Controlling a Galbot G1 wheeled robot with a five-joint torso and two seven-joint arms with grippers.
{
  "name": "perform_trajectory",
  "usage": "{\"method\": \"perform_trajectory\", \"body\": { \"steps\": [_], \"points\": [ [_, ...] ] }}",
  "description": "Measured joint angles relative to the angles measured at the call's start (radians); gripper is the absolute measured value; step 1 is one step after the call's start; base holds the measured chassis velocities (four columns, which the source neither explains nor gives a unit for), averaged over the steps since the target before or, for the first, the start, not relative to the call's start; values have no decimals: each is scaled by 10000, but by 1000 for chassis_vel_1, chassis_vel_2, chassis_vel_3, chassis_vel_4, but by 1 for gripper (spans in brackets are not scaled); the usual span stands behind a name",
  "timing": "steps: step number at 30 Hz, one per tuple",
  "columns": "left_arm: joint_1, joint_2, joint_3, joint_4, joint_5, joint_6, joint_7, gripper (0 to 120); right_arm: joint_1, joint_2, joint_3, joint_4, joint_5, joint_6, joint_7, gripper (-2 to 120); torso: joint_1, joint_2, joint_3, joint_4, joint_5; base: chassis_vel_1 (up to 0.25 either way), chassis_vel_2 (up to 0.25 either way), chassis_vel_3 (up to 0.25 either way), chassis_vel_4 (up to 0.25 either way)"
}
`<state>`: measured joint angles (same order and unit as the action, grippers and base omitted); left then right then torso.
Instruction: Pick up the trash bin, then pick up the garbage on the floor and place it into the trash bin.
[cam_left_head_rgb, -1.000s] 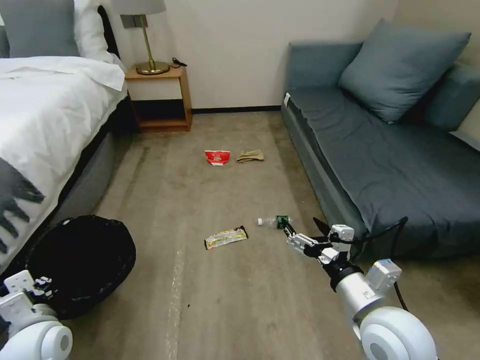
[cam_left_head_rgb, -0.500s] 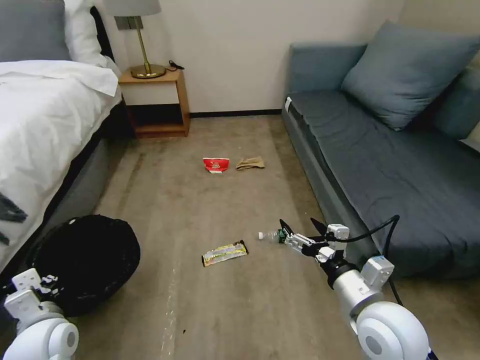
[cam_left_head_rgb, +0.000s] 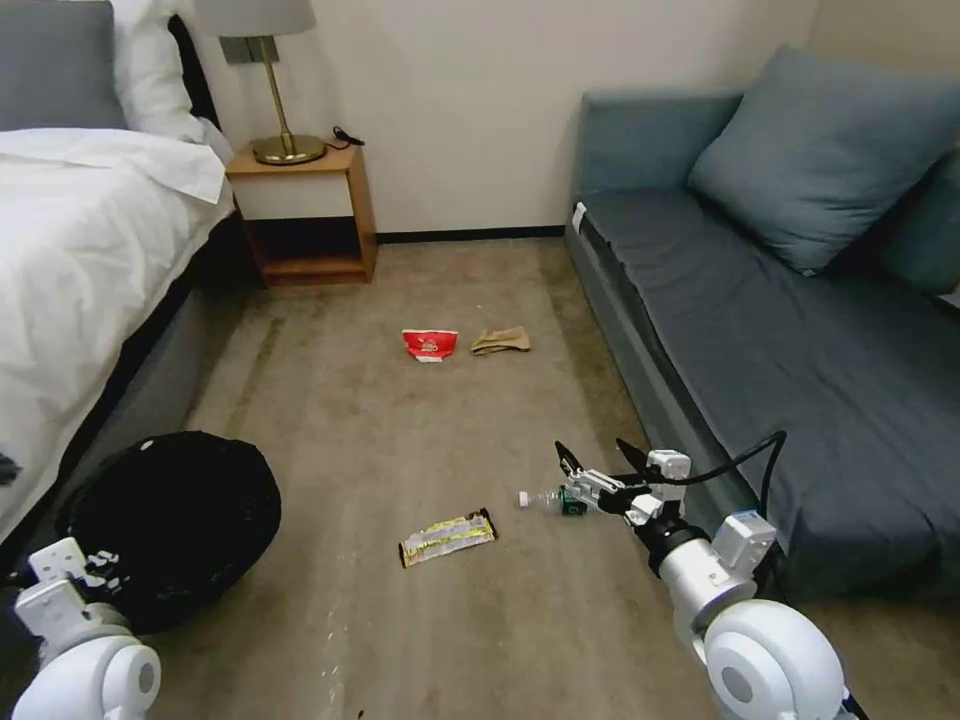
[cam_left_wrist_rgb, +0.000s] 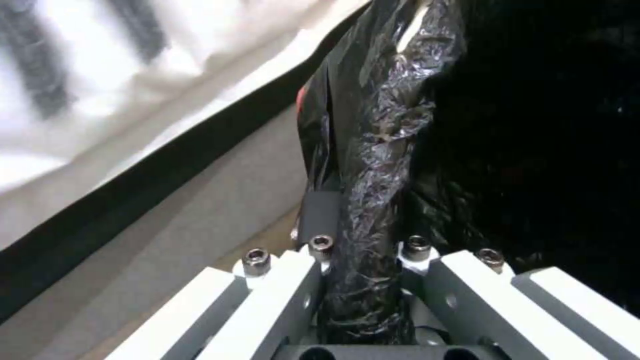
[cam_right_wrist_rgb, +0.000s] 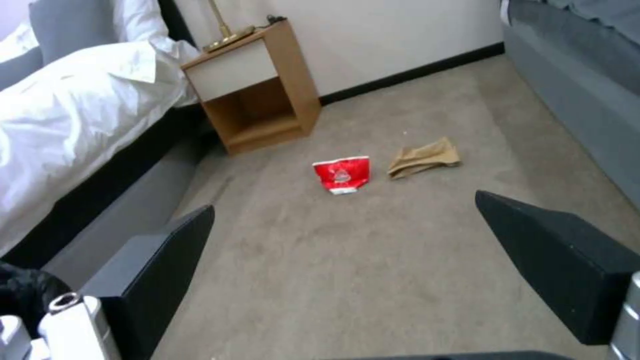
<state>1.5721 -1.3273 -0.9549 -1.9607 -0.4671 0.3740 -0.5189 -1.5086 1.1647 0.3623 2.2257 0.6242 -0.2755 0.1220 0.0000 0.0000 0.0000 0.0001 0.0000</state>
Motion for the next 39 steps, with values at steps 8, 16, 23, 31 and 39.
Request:
{"method": "perform_trajectory", "body": {
  "steps": [8,16,23,31,39],
  "points": [
    [-4,8,-2,7,0,-16,14,3,23,2,-36,-79,-8,-1,35,100,0,0,0,-1,0,-93,98,97,-101],
    [139,-67,-71,8,79,-163,51,3,55,-1,-185,-167,-54,-1,28,100,0,0,0,-1,0,-98,95,86,-94],
    [280,-164,-182,29,251,-320,119,3,194,-57,-447,-377,-130,-5,100,100,0,1,0,-1,-1,-83,92,88,-89],
    [443,-36,-277,385,729,-844,504,3,1133,-1031,-1092,-1075,40,-427,-291,100,0,0,0,0,-1,-19,24,23,-28],
    [647,-202,-579,-60,1000,-847,793,3,5158,-3092,-4392,-3534,-439,-726,-2964,100,0,0,0,-1,0,0,0,0,0]
  ]
}}
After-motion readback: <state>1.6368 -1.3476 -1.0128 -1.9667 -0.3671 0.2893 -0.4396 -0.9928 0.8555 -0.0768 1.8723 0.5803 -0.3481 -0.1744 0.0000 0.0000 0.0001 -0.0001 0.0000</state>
